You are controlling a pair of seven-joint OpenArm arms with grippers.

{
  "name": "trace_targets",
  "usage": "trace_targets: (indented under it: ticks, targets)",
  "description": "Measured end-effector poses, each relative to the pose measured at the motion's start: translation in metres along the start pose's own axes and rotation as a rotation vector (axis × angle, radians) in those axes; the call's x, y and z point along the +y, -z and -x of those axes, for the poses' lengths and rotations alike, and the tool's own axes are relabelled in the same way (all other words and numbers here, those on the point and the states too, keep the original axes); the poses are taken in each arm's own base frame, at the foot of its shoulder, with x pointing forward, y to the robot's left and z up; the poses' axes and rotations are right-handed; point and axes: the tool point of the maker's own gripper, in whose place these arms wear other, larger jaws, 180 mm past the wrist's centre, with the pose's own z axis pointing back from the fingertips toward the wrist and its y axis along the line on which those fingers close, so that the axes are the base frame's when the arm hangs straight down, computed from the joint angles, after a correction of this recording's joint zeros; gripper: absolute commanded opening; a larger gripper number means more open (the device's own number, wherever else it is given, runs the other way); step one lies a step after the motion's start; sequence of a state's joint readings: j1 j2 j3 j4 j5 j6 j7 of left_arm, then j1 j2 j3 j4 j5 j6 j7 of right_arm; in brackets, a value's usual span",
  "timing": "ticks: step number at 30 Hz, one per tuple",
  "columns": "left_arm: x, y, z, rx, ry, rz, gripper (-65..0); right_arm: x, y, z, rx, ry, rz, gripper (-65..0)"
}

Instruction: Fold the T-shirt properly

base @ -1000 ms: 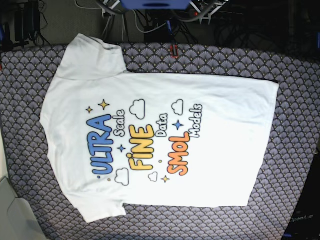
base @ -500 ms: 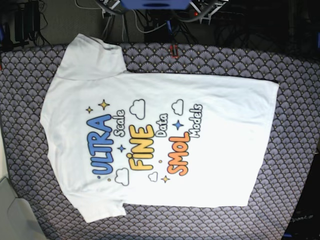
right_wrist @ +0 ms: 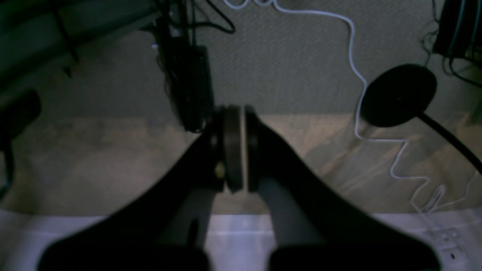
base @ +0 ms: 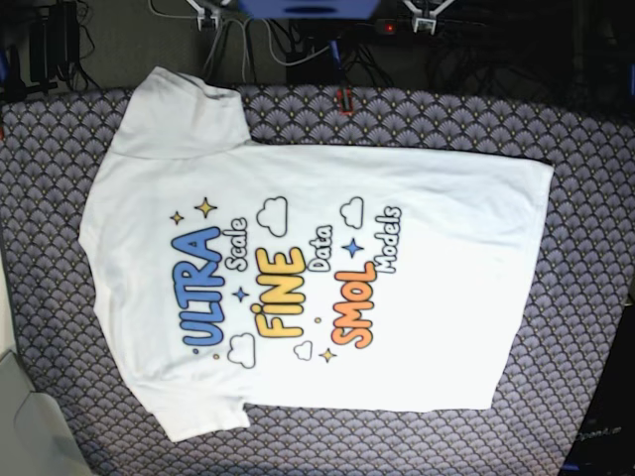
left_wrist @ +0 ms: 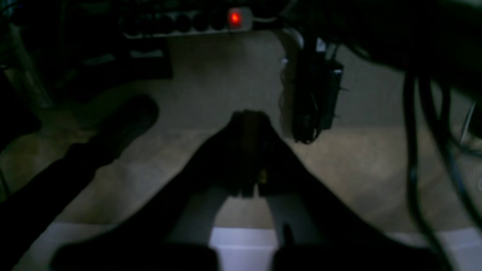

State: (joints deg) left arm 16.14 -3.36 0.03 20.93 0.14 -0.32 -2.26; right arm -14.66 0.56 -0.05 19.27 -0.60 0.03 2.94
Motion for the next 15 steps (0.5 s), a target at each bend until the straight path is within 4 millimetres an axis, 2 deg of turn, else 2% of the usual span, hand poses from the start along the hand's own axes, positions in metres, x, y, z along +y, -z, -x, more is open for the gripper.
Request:
trace_targets:
  ticks: [4, 7, 12, 15]
  targets:
    - [0.008, -0.010, -0.012, -0.067, 0.012, -0.011, -64.9, -0.009, -0.014, 0.007, -0.050, -0.008, 0.014, -65.0]
    - [0.009, -0.023, -0.027, -0.147, 0.023, -0.007, -64.9, -0.014, -0.027, 0.001, -0.114, -0.016, 0.021, -65.0]
    - [0.009, -0.060, -0.026, -0.232, 0.046, 0.007, -64.9, -0.025, -0.059, -0.001, -0.203, -0.038, 0.034, -65.0]
    - [0.013, -0.087, -0.042, -0.317, 0.062, 0.001, -64.9, -0.036, -0.082, -0.007, -0.257, -0.055, 0.050, -65.0]
